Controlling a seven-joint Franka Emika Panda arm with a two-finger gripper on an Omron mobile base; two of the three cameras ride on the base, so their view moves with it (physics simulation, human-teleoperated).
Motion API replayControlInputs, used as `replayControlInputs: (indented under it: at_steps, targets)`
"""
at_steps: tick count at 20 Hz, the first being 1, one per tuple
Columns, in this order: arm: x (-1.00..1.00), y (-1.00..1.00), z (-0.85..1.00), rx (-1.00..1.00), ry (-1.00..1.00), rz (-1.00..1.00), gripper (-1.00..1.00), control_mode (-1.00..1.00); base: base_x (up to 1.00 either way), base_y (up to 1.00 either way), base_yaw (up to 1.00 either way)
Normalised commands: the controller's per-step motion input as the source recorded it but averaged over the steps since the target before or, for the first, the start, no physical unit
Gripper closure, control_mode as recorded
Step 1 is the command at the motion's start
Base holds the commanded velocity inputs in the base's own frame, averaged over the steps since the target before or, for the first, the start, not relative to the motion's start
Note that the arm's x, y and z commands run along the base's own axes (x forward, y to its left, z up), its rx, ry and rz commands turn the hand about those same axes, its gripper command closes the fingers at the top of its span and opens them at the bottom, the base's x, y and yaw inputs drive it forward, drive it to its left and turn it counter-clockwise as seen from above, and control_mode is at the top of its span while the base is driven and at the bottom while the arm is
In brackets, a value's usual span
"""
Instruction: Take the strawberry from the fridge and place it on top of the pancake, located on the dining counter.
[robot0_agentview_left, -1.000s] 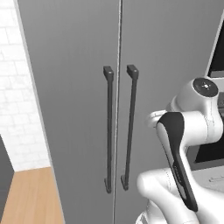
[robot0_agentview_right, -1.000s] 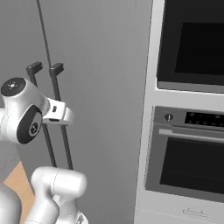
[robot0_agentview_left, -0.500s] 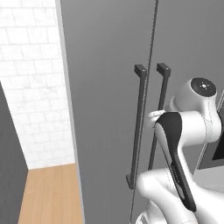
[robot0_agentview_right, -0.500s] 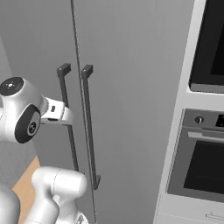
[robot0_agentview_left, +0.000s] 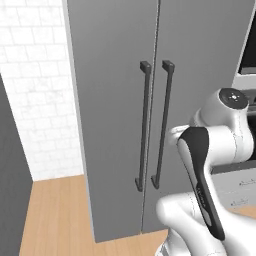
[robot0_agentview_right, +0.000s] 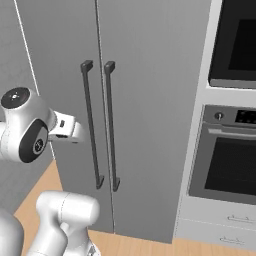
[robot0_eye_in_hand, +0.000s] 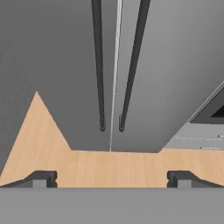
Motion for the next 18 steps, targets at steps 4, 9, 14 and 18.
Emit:
replayControlInputs:
  at_steps: [4,9,14,18]
  targets:
    - [0.00,0.00,0.00,0.00,0.00,0.00,-1.00,1.00,-0.27,-0.02,0.00]
    - [0.00,0.00,0.00,0.00,0.00,0.00,-1.00,1.00,0.06,0.00,0.00]
    - [0.82,-0.16,0.00,0.00,0.00,0.00,-1.00,-1.00,0.00,0.00,0.00]
    - [1.00,-0.19,0.00,0.00,-0.01,0.00,-1.00,-1.00,0.00,0.00,0.00]
